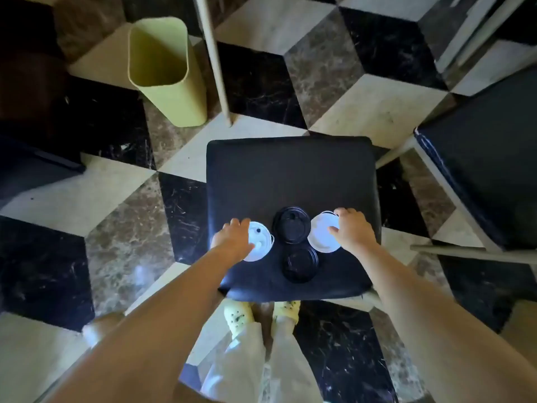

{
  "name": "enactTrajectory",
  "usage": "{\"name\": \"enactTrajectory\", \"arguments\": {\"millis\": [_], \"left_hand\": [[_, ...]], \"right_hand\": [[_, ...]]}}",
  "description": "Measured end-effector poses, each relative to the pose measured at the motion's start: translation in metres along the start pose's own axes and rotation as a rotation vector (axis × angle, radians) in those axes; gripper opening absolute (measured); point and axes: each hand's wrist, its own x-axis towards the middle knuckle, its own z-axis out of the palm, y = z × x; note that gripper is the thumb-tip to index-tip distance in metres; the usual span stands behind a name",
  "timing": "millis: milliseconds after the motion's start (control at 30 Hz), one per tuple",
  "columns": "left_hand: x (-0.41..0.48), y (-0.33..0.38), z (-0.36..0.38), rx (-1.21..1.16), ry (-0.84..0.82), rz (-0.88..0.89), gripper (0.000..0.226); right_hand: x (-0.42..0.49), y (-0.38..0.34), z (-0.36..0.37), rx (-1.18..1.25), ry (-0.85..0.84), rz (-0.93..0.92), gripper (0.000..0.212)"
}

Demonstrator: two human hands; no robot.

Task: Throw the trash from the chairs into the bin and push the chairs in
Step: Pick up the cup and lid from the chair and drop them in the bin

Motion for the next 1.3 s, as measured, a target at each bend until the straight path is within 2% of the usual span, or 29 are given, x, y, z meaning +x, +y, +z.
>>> {"name": "enactTrajectory", "arguments": {"millis": [100, 200, 400, 500, 667, 867, 1067, 1200, 1300], "left_hand": [[0.013, 0.004, 0.009, 0.011, 0.109, -0.089, 0.056], [0.025, 0.007, 0.014, -0.026, 0.166, -0.128, 0.041], [0.036, 0.001, 0.009, -0.378, 0.171, -0.109, 0.016], [0.032, -0.005, 0.002, -0.486, 0.153, -0.097, 0.010], [0.033, -0.006, -0.015, -0.636, 0.206, -0.076, 0.005], [0.051, 0.041, -0.028, -0.903, 0.268, -0.022, 0.010], [0.061, 0.065, -0.009, -0.895, 0.229, -0.055, 0.017], [0.060, 0.058, -0.004, -0.948, 0.320, -0.084, 0.028], [0.062, 0.055, -0.005, -0.982, 0.241, -0.083, 0.044]], "right_hand": [[0.010, 0.006, 0.014, 0.058, 0.092, 0.011, 0.043], [0.020, 0.010, 0.025, 0.148, 0.164, 0.008, 0.030], [0.031, 0.033, 0.020, 0.285, 0.158, -0.010, 0.014], [0.035, 0.047, 0.006, 0.428, 0.217, 0.021, 0.006], [0.041, 0.055, -0.021, 0.410, 0.220, 0.004, 0.012], [0.049, 0.046, -0.037, 0.671, 0.267, -0.003, 0.004], [0.047, 0.016, -0.025, 0.774, 0.243, -0.078, 0.003], [0.047, -0.007, -0.006, 0.691, 0.202, -0.136, 0.010], [0.047, -0.022, 0.007, 0.526, 0.237, -0.120, 0.019]]}}
